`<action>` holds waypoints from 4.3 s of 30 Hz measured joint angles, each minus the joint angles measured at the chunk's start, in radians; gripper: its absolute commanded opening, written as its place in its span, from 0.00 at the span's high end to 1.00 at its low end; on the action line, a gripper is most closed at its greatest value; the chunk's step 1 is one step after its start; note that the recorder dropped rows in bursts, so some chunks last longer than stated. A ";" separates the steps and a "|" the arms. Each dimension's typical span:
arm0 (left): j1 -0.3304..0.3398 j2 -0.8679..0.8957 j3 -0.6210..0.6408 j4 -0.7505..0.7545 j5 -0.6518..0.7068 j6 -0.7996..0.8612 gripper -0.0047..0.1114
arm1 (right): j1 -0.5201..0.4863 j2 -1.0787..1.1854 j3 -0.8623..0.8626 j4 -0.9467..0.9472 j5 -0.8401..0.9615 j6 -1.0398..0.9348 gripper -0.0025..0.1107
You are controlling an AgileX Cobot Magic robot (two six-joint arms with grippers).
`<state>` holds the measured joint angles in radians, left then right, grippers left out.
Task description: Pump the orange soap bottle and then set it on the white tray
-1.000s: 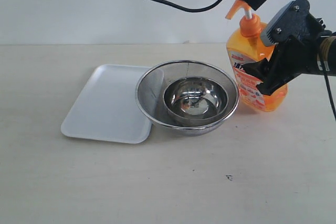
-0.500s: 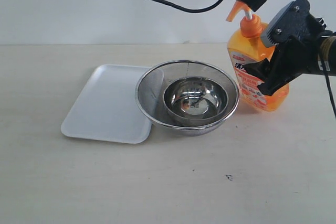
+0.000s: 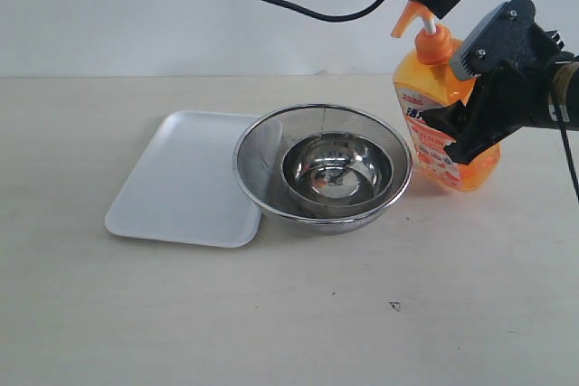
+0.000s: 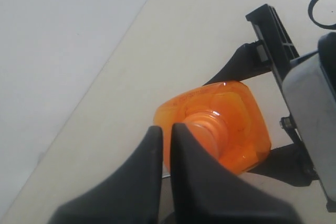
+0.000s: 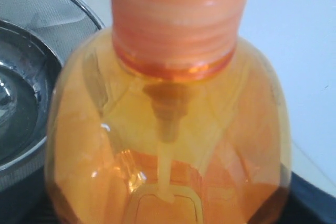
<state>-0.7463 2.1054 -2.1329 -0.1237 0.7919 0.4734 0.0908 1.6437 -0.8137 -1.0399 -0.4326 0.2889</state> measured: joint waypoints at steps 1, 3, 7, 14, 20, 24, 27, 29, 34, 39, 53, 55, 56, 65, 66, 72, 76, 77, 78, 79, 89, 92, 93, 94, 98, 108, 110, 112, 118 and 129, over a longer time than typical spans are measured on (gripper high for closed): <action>0.000 0.000 0.000 0.000 0.000 0.000 0.92 | 0.000 0.000 0.000 0.000 0.000 0.000 0.98; 0.000 0.000 0.000 0.000 0.000 0.000 0.92 | 0.000 0.000 0.000 0.000 0.000 0.000 0.98; 0.000 0.002 0.000 -0.001 0.000 0.000 0.92 | 0.000 0.000 0.000 0.000 0.002 0.000 0.98; 0.000 0.006 -0.004 -0.002 -0.002 0.000 0.92 | -0.002 0.000 0.000 0.000 0.004 0.000 0.98; 0.000 0.006 -0.006 -0.002 0.000 0.000 0.92 | -0.002 0.000 0.000 0.000 0.004 0.000 0.98; 0.000 0.006 -0.006 -0.002 0.002 0.000 0.92 | -0.002 0.000 0.000 0.000 0.004 0.000 0.98; 0.000 0.006 -0.006 -0.002 0.004 0.000 0.92 | -0.002 0.000 0.000 0.000 0.004 0.000 0.98; 0.000 0.006 -0.006 -0.002 0.004 0.000 0.92 | -0.002 0.000 0.000 0.000 0.004 0.000 0.98; 0.000 0.006 -0.006 -0.002 0.004 0.000 0.92 | -0.002 0.000 0.000 0.000 0.004 0.000 0.98; 0.000 0.006 -0.006 -0.002 0.004 0.000 0.92 | -0.002 0.000 0.000 0.000 0.004 0.000 0.98; 0.000 0.006 -0.006 -0.002 0.010 0.000 0.92 | -0.002 0.000 0.000 -0.002 0.004 -0.004 0.98; 0.000 0.006 -0.006 -0.002 0.010 0.000 0.92 | -0.002 0.000 0.000 -0.002 0.004 -0.004 0.98; 0.000 0.006 -0.006 -0.002 0.010 0.000 0.92 | -0.002 0.000 0.000 -0.002 0.004 -0.006 0.98; 0.000 -0.028 0.008 -0.004 0.014 0.000 0.92 | -0.002 0.000 0.000 -0.002 -0.005 0.000 0.98; 0.000 -0.042 0.013 -0.004 0.022 0.000 0.92 | -0.002 0.000 0.000 -0.002 -0.012 0.005 0.98; 0.000 -0.192 0.018 0.022 0.024 -0.002 0.92 | 0.000 0.000 0.000 0.000 -0.028 0.018 0.98; 0.000 -0.287 0.018 0.057 0.042 -0.024 0.92 | 0.000 0.000 0.000 0.000 -0.028 0.023 0.98; 0.000 -0.310 0.018 0.069 0.054 -0.026 0.92 | 0.000 0.000 0.000 0.000 -0.028 0.026 0.98; 0.000 -0.324 0.018 0.086 0.068 -0.026 0.92 | 0.000 0.000 0.000 0.000 -0.028 0.026 0.98; 0.000 -0.339 0.018 0.114 0.078 -0.028 0.92 | 0.000 0.000 0.000 0.003 -0.028 0.026 0.98; 0.004 -0.473 0.018 0.424 0.305 -0.198 0.92 | 0.000 0.000 -0.016 0.038 0.020 0.009 0.98; 0.013 -0.487 0.018 0.455 0.352 -0.209 0.92 | 0.000 -0.006 -0.061 0.043 0.096 0.007 0.98; 0.018 -0.487 0.018 0.461 0.368 -0.214 0.92 | 0.000 -0.016 -0.075 0.046 0.124 0.007 0.98; 0.025 -0.487 0.020 0.467 0.385 -0.221 0.92 | 0.000 -0.028 -0.087 0.048 0.146 0.009 0.98; 0.057 -0.498 0.081 0.478 0.417 -0.244 0.92 | 0.000 -0.094 -0.112 0.050 0.164 0.021 0.98; 0.121 -0.644 0.433 0.469 0.227 -0.370 0.92 | 0.000 -0.230 -0.122 -0.118 -0.111 0.329 0.98; 0.128 -0.691 0.515 0.466 0.165 -0.401 0.92 | 0.009 -0.235 -0.125 -0.135 -0.230 0.392 0.98; 0.136 -0.742 0.600 0.465 0.106 -0.439 0.92 | 0.044 -0.236 -0.135 -0.143 -0.283 0.437 0.98; 0.145 -0.886 0.903 0.484 -0.131 -0.596 0.92 | 0.276 -0.204 -0.213 -0.140 -0.219 0.454 0.98; 0.145 -1.240 1.285 1.017 -0.201 -1.296 0.92 | 0.502 0.213 -0.612 0.021 -0.090 0.539 0.98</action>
<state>-0.6010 0.8652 -0.8478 0.8929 0.5904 -0.8225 0.5933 1.8566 -1.4258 -1.0191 -0.5226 0.8282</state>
